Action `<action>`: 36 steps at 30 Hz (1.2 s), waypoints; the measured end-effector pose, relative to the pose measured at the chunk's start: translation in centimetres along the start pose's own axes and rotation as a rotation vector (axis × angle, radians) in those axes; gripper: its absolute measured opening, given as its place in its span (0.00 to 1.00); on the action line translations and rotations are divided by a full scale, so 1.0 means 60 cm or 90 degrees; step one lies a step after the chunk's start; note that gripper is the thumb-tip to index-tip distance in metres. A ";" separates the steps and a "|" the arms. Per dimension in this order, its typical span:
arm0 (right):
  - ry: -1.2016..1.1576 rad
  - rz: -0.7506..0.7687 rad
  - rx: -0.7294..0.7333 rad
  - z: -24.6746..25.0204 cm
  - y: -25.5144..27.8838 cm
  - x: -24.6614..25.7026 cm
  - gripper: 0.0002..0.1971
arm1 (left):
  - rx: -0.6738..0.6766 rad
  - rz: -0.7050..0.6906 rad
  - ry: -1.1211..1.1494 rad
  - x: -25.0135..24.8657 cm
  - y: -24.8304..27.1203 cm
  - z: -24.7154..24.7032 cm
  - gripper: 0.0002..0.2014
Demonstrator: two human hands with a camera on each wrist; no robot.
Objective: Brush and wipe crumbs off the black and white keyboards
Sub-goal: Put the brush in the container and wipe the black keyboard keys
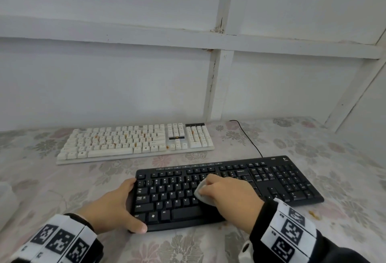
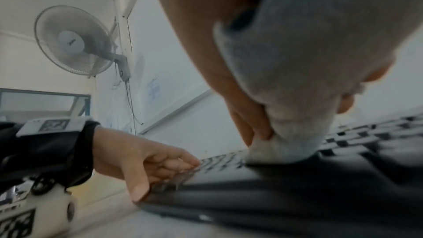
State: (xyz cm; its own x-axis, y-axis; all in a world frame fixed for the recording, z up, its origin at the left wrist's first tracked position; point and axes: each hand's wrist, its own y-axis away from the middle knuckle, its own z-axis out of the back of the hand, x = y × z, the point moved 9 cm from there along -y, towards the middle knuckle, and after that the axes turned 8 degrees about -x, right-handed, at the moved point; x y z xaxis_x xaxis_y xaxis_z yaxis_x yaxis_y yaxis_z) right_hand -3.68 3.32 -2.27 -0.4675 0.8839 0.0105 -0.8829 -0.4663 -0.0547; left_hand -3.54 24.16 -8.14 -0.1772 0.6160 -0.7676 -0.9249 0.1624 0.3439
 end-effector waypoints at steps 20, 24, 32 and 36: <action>-0.044 -0.037 0.020 0.012 0.016 -0.055 0.10 | -0.020 -0.007 -0.001 0.000 -0.004 0.002 0.64; -0.009 -0.086 0.018 0.007 0.038 -0.100 0.09 | -0.010 -0.007 0.004 0.004 -0.005 0.002 0.68; 0.088 -0.207 0.054 0.031 0.084 -0.231 0.13 | -0.007 -0.003 -0.001 0.006 -0.006 0.000 0.69; 0.058 -0.193 0.027 0.010 0.105 -0.259 0.12 | -0.005 -0.003 0.005 0.010 -0.007 0.000 0.72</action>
State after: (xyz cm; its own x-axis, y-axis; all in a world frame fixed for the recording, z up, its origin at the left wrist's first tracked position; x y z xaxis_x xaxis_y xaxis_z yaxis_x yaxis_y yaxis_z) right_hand -1.97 -13.39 -2.19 -0.1792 0.9813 -0.0698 -0.9833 -0.1810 -0.0208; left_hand -3.23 24.47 -8.72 -0.1753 0.6090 -0.7736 -0.9283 0.1595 0.3359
